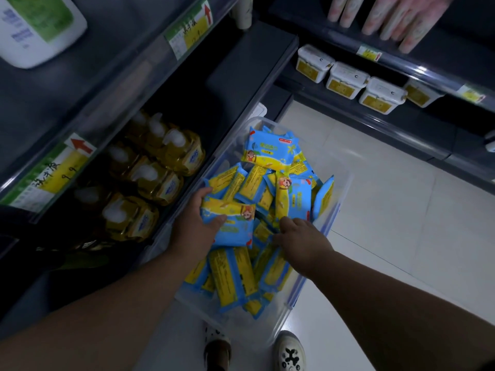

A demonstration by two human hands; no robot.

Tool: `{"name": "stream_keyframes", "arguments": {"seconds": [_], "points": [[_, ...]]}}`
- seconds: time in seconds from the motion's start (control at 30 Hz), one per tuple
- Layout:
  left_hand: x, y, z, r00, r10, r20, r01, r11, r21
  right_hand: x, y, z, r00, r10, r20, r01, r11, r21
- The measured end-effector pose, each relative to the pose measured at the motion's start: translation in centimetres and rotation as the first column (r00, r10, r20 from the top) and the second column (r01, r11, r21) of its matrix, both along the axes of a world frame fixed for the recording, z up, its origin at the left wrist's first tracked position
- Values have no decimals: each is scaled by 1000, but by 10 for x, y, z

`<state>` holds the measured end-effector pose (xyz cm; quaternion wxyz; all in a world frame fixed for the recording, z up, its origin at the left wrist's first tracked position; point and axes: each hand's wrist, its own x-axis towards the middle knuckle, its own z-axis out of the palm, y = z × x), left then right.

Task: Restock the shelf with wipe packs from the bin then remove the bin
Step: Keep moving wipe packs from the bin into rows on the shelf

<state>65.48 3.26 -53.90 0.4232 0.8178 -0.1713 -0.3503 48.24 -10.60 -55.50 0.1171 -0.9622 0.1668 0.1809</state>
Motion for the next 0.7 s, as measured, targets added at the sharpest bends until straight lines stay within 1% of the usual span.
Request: {"name": "stream_keyframes", "arguments": {"seconds": [0.03,0.1,0.13,0.2,0.3,0.37,0.47,0.53,0.6,0.7], "points": [[-3,-1,2,1000,9,-10,-9,1000,2,-1,-1,1,999,-18,-50,19,999,28],[-7,-2,5,999,25,-33,-25,1000,8,-6,-5,2,980,-15,-199,31,996,78],[-9,-3,8,998,36,-43,-36,999,11,-7,-8,3,978,-17,-210,39,994,101],[-10,-3,18,998,58,-29,-57,998,5,-8,-13,11,985,-68,-157,88,988,129],[-6,-6,42,995,100,-7,-100,994,-39,-5,-24,38,967,-250,-51,255,943,214],[-4,-8,64,988,151,24,-149,987,-68,-4,-32,65,914,-405,2,387,875,290],[-4,-12,98,976,217,-9,-216,967,-132,-3,-45,104,788,-612,68,535,735,417],[-9,-15,124,967,254,-6,-252,954,-162,-2,-52,128,717,-691,94,557,649,518],[-15,-16,150,958,286,-13,-282,937,-204,0,-55,153,669,-735,111,549,589,593],[-31,-13,191,953,303,-8,-296,922,-251,-1,-54,192,577,-810,103,494,447,746]]}}
